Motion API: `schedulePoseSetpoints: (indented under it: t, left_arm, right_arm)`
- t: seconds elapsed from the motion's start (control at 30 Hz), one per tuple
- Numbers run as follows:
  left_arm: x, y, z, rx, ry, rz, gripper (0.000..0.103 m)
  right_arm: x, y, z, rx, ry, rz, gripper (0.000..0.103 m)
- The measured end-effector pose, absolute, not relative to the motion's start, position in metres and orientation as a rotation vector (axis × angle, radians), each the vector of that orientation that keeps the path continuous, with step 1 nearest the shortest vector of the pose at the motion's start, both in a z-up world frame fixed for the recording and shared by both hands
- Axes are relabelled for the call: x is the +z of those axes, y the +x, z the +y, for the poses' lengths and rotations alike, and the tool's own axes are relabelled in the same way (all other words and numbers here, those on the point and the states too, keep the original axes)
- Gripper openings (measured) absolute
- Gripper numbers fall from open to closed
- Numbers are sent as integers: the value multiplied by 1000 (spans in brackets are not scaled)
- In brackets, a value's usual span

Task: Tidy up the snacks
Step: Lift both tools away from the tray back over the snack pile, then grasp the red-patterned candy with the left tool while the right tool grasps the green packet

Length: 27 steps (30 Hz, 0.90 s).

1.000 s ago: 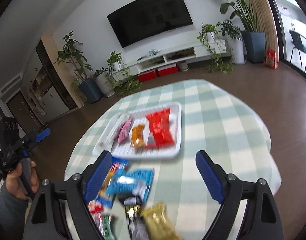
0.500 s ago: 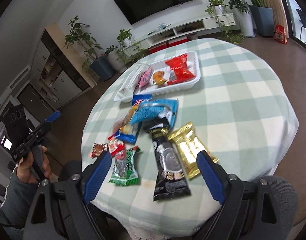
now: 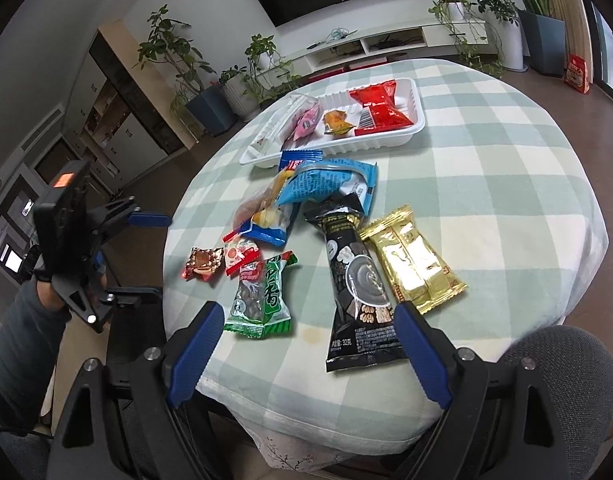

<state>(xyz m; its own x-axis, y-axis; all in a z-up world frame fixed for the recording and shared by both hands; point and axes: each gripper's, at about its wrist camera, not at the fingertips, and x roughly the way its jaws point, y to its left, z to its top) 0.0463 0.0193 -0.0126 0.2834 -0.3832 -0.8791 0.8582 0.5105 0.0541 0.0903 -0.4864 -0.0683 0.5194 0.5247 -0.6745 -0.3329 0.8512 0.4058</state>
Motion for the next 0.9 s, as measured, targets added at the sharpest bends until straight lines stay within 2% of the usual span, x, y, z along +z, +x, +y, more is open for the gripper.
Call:
schedulePoseSetpoints:
  t: [0.2, 0.27, 0.33, 0.4, 0.6, 0.63, 0.67, 0.73, 0.9]
  left_arm:
    - [-26, 74, 10, -991, 649, 1043, 101]
    - [-32, 84, 7, -988, 680, 1069, 91]
    - [-39, 89, 4, -995, 700, 1092, 72]
    - [-46, 90, 2, -992, 726, 1111, 69]
    - [-59, 90, 6, -969, 755, 1122, 69]
    - [-60, 90, 6, -968, 761, 1128, 66]
    - [-61, 90, 6, -971, 763, 1133, 56]
    - [-64, 90, 5, -969, 769, 1141, 48]
    - [-66, 92, 3, -971, 770, 1147, 44]
  right_arm:
    - [-72, 91, -485, 525, 237, 899, 89]
    - [-73, 92, -485, 523, 238, 900, 89]
    - [-73, 92, -486, 521, 238, 900, 89]
    - [-72, 93, -487, 519, 241, 899, 89]
    - [-73, 95, -488, 519, 243, 904, 89]
    - [-74, 96, -488, 521, 242, 907, 89]
    - [-75, 96, -487, 523, 240, 908, 89]
    - [-76, 95, -485, 526, 237, 912, 89]
    - [-76, 96, -484, 525, 232, 913, 89]
